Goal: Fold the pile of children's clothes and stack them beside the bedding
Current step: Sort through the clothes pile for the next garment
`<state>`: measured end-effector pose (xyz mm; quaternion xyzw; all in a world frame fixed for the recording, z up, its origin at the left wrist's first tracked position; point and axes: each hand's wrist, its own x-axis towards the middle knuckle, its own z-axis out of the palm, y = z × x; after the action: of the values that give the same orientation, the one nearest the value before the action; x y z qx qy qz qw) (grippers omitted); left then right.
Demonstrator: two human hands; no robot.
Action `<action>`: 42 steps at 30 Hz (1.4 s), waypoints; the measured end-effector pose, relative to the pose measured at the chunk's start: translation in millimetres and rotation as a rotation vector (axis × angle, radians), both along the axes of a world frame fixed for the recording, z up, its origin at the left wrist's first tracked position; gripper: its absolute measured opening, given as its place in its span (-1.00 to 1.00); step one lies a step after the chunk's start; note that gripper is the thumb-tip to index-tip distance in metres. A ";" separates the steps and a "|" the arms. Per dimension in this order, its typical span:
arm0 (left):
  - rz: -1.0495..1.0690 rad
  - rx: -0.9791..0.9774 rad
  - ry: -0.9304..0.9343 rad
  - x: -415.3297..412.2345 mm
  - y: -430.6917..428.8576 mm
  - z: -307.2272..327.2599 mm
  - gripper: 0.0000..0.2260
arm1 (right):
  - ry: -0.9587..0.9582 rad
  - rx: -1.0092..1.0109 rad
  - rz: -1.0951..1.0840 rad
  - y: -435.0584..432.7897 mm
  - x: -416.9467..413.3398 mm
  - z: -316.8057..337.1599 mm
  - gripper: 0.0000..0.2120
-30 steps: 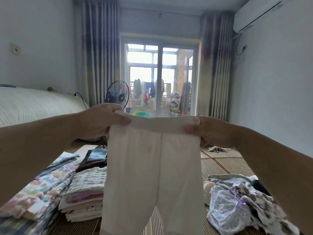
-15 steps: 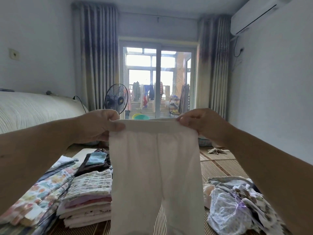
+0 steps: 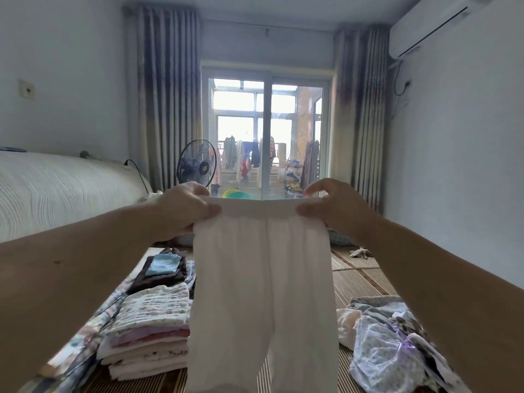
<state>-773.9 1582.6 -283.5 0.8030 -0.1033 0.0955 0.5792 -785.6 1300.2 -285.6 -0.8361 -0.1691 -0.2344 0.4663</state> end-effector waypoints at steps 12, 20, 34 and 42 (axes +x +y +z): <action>0.069 -0.393 0.060 -19.5 -100.7 11.1 -0.89 | -0.009 0.322 -0.015 67.1 -4.6 -1.9 -0.80; -0.083 -0.132 0.110 -55.7 -99.2 19.3 -0.71 | 0.068 0.053 0.102 56.9 -21.4 -1.9 -0.70; -0.475 -0.057 -0.041 -35.4 -50.0 37.1 -0.62 | 0.140 0.263 0.404 27.8 -38.4 57.2 -0.73; -0.031 0.454 -0.053 10.2 -61.9 31.6 -0.71 | 0.154 -0.109 -0.122 24.7 1.2 36.5 -0.82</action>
<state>-763.7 1520.7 -251.9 0.9081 -0.1497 0.0819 0.3823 -784.3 1325.0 -249.1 -0.8845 -0.0941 -0.1877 0.4165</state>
